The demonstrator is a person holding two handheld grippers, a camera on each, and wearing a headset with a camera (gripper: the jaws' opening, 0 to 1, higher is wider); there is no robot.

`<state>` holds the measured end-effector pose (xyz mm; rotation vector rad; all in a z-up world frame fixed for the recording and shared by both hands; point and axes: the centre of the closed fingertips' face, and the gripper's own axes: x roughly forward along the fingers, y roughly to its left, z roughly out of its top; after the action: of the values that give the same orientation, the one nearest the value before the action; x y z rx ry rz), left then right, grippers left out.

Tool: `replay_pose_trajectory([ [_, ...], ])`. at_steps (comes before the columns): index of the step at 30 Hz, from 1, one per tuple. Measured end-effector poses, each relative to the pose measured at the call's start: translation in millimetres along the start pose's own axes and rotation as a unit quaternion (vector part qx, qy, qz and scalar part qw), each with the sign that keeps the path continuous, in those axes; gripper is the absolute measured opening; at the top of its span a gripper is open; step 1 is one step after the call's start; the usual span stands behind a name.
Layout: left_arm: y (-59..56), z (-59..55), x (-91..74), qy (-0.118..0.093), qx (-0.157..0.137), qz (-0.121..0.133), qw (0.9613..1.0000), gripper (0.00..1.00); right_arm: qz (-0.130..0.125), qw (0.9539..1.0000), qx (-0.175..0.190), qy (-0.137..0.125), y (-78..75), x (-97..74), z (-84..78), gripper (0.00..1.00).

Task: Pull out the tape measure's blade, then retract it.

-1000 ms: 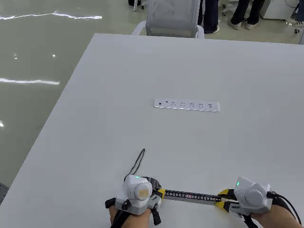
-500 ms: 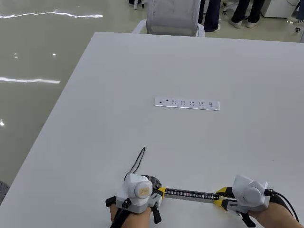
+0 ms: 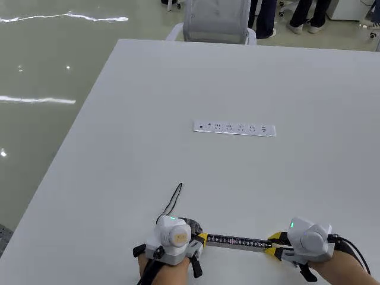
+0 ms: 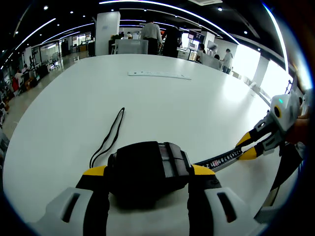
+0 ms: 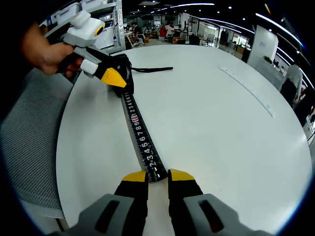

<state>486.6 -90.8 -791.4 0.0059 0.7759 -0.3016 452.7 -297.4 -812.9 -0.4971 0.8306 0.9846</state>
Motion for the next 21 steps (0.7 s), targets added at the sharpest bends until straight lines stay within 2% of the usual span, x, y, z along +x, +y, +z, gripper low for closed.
replay_pose_trajectory([
  [21,-1.3,-0.2,0.8,-0.001,0.001,-0.002,1.0000,0.61,0.005,1.0000,-0.002,-0.005,3.5,5.7,7.2,0.14],
])
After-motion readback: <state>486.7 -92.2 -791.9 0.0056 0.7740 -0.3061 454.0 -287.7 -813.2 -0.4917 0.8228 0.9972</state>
